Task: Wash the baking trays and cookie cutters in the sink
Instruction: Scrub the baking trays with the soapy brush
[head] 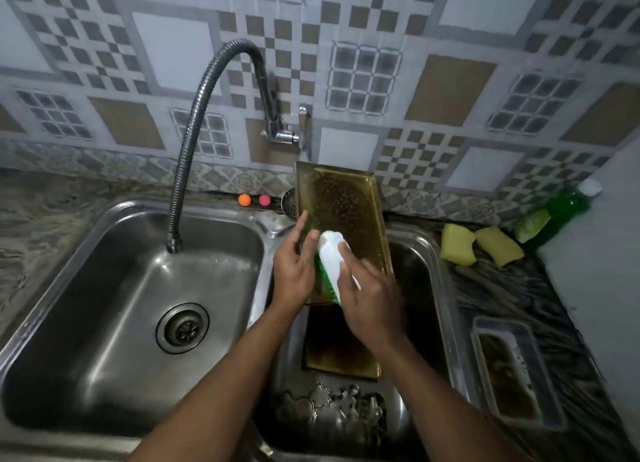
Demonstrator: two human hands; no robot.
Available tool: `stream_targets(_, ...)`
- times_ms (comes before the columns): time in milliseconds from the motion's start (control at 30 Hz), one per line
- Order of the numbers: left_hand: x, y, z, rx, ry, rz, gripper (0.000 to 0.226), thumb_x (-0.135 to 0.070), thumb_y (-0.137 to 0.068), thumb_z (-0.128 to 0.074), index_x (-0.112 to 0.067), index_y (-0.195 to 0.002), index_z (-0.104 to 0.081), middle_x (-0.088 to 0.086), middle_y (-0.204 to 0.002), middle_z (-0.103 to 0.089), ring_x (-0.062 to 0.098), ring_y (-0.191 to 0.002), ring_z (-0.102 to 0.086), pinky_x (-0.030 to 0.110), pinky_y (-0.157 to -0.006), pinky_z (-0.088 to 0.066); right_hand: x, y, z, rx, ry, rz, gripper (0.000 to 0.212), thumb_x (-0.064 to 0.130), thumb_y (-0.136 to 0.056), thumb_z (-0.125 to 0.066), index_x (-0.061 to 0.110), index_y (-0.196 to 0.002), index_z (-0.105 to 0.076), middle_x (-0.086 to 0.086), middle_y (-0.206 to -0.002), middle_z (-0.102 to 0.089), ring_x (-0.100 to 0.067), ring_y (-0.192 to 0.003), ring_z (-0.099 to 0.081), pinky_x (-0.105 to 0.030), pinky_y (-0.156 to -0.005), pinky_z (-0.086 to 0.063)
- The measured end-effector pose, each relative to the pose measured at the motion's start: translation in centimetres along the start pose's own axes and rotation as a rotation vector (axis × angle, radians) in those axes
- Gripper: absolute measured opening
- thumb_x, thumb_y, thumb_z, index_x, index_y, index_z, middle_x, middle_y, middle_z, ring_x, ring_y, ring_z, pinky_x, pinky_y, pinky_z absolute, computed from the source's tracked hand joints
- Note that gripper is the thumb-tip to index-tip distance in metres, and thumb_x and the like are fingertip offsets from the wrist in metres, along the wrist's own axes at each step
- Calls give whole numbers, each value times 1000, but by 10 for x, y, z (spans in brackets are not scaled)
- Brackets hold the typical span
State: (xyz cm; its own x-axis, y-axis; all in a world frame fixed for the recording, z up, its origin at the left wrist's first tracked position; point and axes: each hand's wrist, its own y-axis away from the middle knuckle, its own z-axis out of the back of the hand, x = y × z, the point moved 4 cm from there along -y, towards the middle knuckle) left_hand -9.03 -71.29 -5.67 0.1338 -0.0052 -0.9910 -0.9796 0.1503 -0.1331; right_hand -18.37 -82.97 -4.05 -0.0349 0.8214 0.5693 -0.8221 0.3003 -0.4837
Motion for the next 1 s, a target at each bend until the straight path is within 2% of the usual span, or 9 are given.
stream_targets(133, 3, 14, 0, 34, -18, -4, 56, -46, -96, -56, -17, -144, -49, -4, -145, -53, -2, -133, -46, 18, -109, -37, -44, -1, 13, -70, -9, -195, 36, 29, -99, -51, 25, -133, -61, -5, -103, -71, -21, -87, -67, -23, -66, -47)
stream_targets(267, 2, 20, 0, 108, -105, -38, 54, -24, -92, -68, -19, -144, -51, -9, -138, -55, -10, -127, -48, 10, -103, -38, -60, -28, 45, -197, -261, -360, 37, 24, -103, -48, 24, -139, -54, 9, -132, -57, -6, -120, -53, -18, -94, -44)
stream_targets(367, 11, 15, 8, 113, -201, -81, 58, -19, -88, -74, -21, -142, -53, -7, -139, -57, 2, -129, -52, 29, -109, -44, -68, -44, 67, -243, -380, -391, 38, 18, -104, -45, 22, -141, -52, 17, -137, -48, 2, -123, -46, -6, -97, -39)
stream_targets(433, 18, 12, 15, 121, -259, -117, 56, -20, -88, -73, -24, -141, -54, -7, -138, -57, 8, -130, -52, 42, -109, -46, -82, -43, 65, -154, -411, -427, 37, 14, -103, -47, 24, -138, -55, 13, -138, -49, -6, -126, -49, -15, -102, -43)
stream_targets(600, 17, 7, 17, 97, -198, -120, 54, 0, -86, -72, -17, -135, -58, -11, -132, -61, 3, -125, -56, 34, -108, -46, -109, -11, 43, 86, -526, -613, 36, 15, -102, -49, 24, -136, -56, -9, -126, -60, -20, -104, -61, -11, -74, -51)
stream_targets(700, 6, 2, 10, 131, -131, -109, 52, 4, -84, -72, -14, -131, -58, -9, -130, -62, 1, -125, -55, 22, -109, -42, -100, -2, 34, 178, -573, -645, 39, 30, -102, -50, 32, -141, -50, 5, -134, -59, -2, -114, -59, -19, -94, -47)
stream_targets(800, 13, -2, 2, 192, -151, -77, 56, 4, -85, -71, -22, -132, -54, -9, -133, -60, -1, -129, -51, 24, -113, -38, -93, -2, 32, 173, -661, -682, 38, 22, -102, -50, 26, -140, -50, 18, -121, -63, 14, -101, -60, -11, -85, -49)
stream_targets(900, 27, -3, -4, 280, -151, 18, 66, 5, -88, -66, -25, -142, -46, -12, -144, -51, -2, -137, -42, 33, -119, -32, -92, -2, 37, 154, -631, -706, 41, 20, -99, -56, 22, -140, -51, 8, -128, -61, 10, -101, -58, -6, -74, -44)
stream_targets(1000, 33, -6, -11, 275, -311, 30, 73, -4, -88, -70, -24, -150, -37, -1, -157, -37, 11, -145, -32, 38, -122, -25, -95, 2, 43, 155, -580, -701, 43, 22, -95, -63, 28, -137, -54, 1, -138, -56, -10, -122, -54, -19, -87, -47)
